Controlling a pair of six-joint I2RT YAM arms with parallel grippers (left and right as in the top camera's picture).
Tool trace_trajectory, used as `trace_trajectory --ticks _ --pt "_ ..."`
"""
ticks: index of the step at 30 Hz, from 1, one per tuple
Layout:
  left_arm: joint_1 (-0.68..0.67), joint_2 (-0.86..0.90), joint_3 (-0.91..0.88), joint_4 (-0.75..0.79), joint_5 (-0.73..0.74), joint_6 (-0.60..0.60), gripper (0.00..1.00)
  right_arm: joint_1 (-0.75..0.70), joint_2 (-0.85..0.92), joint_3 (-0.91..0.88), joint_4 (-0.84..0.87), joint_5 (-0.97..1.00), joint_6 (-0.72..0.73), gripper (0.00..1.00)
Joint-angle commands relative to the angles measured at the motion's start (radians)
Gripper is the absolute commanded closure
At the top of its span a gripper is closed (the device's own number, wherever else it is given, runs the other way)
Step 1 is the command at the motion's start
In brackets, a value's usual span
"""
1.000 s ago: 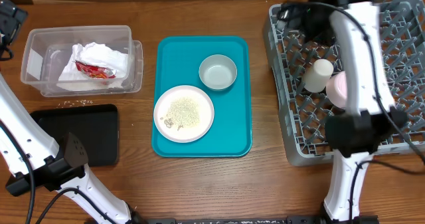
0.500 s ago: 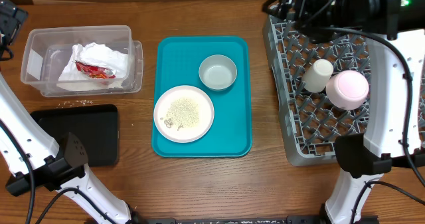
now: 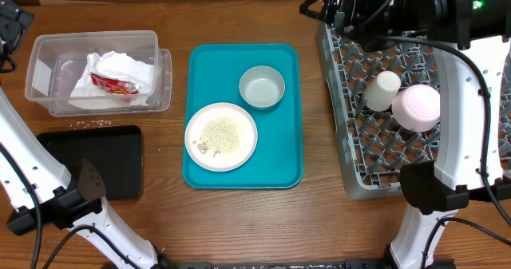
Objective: Sort waste into correct bins and load items into the dishwasher
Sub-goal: 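Raise the right gripper and swing it back toward the tray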
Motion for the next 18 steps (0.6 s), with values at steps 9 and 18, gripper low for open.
trace_trajectory --ticks 9,18 --pt "-0.006 0.013 0.000 -0.002 -0.010 0.022 0.00 0.000 -0.027 0.006 0.163 0.021 -0.001 0.00" --pt "-0.006 0.013 0.000 -0.002 -0.010 0.022 0.00 0.056 -0.021 -0.074 0.239 0.156 -0.022 0.00"
